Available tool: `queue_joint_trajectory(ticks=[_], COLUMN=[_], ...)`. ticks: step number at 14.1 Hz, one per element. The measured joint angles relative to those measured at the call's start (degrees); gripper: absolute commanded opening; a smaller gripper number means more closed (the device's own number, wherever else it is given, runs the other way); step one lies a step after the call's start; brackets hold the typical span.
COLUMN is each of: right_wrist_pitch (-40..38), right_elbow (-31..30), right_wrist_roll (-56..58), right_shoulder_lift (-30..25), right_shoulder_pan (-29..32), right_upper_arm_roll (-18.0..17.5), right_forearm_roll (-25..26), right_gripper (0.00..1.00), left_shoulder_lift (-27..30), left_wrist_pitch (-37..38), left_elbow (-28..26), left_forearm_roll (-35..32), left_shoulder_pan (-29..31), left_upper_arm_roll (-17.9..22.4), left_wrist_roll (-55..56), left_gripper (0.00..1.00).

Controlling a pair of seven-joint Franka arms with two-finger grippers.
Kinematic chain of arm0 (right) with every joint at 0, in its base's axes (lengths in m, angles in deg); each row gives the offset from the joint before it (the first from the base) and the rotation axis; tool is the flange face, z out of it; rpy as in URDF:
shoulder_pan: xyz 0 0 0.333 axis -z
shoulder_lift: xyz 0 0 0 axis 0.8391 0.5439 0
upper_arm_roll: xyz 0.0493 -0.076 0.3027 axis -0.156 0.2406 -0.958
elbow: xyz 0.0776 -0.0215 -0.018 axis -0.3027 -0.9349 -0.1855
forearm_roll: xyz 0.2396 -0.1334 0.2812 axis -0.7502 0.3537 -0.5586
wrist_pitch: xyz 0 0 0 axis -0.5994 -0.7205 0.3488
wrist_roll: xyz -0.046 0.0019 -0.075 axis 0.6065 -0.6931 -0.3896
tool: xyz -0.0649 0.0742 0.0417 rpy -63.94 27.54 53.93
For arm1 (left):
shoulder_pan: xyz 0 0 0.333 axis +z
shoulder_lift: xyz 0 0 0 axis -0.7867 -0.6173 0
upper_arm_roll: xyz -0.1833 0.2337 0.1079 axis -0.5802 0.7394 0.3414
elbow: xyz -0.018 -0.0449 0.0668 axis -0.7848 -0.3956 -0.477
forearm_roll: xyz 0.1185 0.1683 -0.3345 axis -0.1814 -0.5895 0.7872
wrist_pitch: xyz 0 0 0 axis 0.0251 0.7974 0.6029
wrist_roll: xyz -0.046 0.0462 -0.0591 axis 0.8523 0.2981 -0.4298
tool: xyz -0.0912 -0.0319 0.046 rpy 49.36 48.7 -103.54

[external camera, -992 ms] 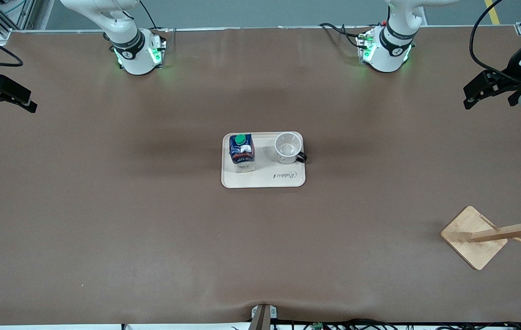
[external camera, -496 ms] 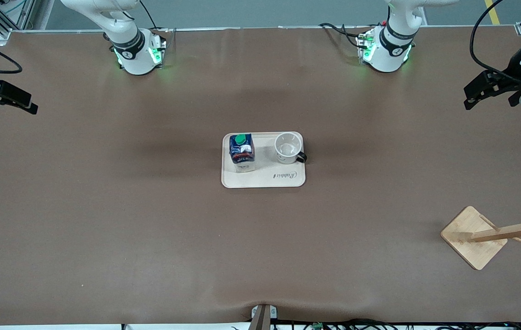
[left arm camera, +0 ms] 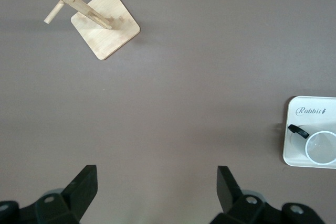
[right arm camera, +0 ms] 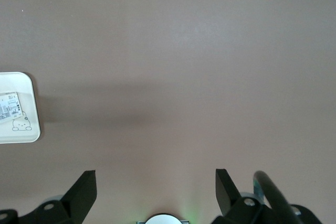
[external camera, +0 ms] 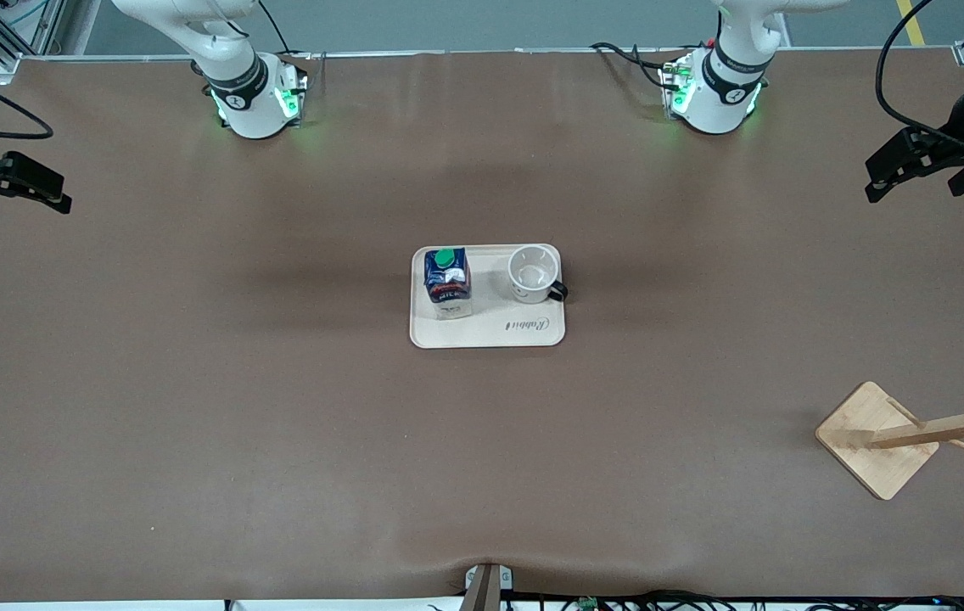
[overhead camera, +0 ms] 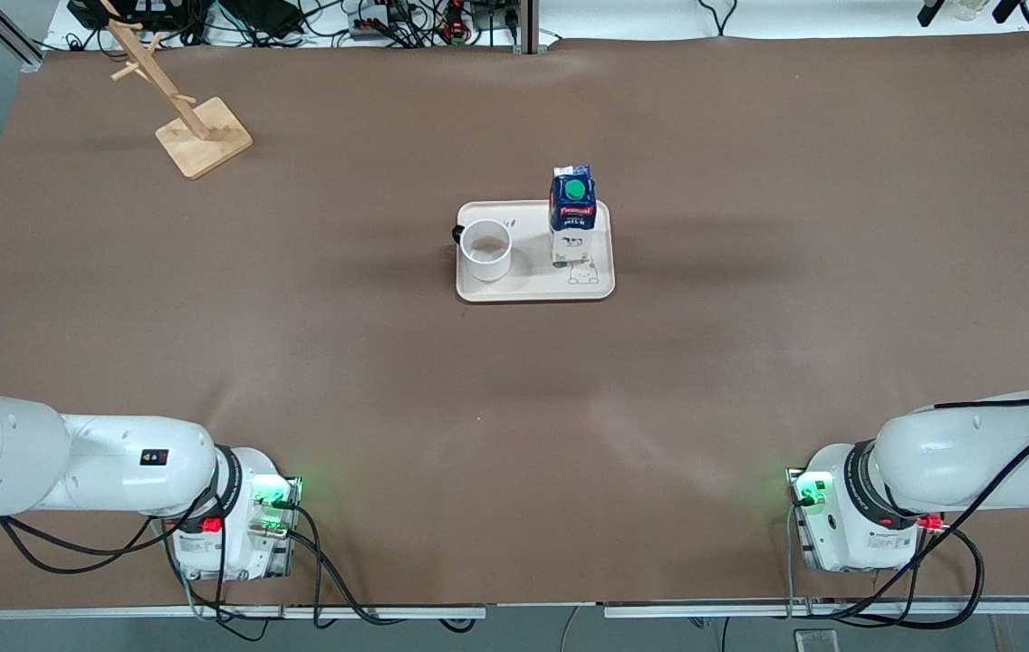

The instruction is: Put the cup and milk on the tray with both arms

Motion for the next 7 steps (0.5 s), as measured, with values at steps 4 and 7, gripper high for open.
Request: queue_joint_trajectory(ticks=[4, 7], right_wrist_pitch=[-0.17, -0.31], right_elbow=[0.00, 0.00], right_wrist_roll=[0.00, 0.00], right_shoulder_lift=[-0.01, -0.01], right_shoulder_pan=[0.16, 0.16], right_upper_arm_roll=[0.21, 0.21], right_forearm_roll=[0.00, 0.00], right_gripper=[1.00, 1.00], left_shoulder_lift=[0.00, 0.00], left_wrist_pitch=[0.30, 1.70], left_elbow=[0.04, 0.04], left_forearm_roll=[0.00, 0.00], left_shoulder_pan=[0.00, -0.03], left_upper_arm_roll=[0.02, -0.03], left_wrist_roll=[0.00, 0.00], left_gripper=[1.00, 1.00])
